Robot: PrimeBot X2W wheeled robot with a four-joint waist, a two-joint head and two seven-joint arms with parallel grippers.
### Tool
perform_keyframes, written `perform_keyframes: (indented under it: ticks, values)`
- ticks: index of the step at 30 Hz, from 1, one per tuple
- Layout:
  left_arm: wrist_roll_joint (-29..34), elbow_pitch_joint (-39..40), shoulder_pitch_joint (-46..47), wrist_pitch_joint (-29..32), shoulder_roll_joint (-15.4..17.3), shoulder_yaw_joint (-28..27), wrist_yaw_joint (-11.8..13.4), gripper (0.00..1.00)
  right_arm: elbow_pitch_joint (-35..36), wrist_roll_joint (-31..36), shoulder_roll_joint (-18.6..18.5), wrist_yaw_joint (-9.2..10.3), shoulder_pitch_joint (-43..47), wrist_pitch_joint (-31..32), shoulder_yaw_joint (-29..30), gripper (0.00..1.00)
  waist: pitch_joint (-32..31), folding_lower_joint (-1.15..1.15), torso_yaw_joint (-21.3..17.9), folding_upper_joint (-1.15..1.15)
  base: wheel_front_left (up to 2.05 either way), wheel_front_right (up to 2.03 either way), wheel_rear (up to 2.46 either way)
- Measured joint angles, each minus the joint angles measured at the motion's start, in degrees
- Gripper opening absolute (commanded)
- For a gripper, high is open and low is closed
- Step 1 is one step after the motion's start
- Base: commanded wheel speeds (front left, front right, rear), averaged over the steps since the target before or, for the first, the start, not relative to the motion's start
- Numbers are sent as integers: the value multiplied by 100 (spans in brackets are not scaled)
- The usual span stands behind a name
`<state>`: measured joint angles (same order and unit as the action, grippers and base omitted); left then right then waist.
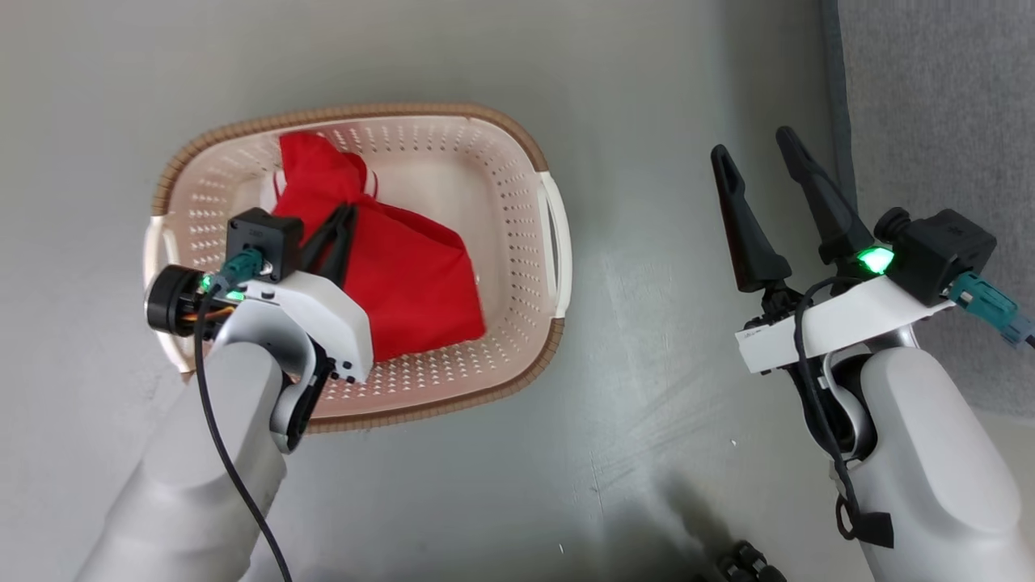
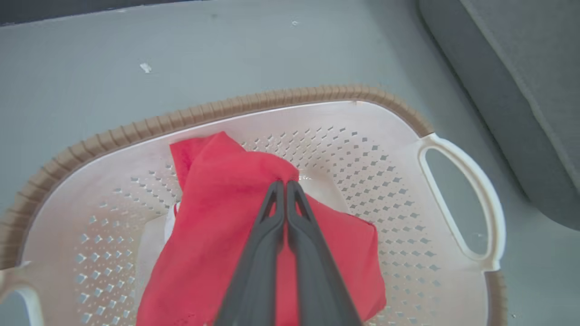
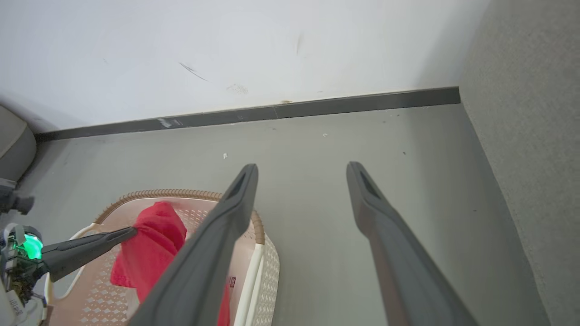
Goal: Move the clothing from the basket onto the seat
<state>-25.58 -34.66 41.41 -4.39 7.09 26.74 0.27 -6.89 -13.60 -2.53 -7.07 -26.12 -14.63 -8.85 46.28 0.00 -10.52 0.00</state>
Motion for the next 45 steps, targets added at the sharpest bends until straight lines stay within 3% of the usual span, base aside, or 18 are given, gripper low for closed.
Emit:
perform_keyframes:
  ticks: [18,38,45]
  values:
    - [-278,132,-748,-505,-222,126,-303,0,-151,349,-180,0,616,0,-335,100,-1250,0,519,0,0,0,0]
    - [-355,886,-1140,-599,-336,423,-422,0,-380,599,-456,0,861,0,-2038,100,-2689,0,1004,0,0,0,0]
    - [-355,1300,-1182,-503,-357,609,-448,0,-471,621,-482,0,870,0,-2326,100,-3121,0,1155,0,0,0,0]
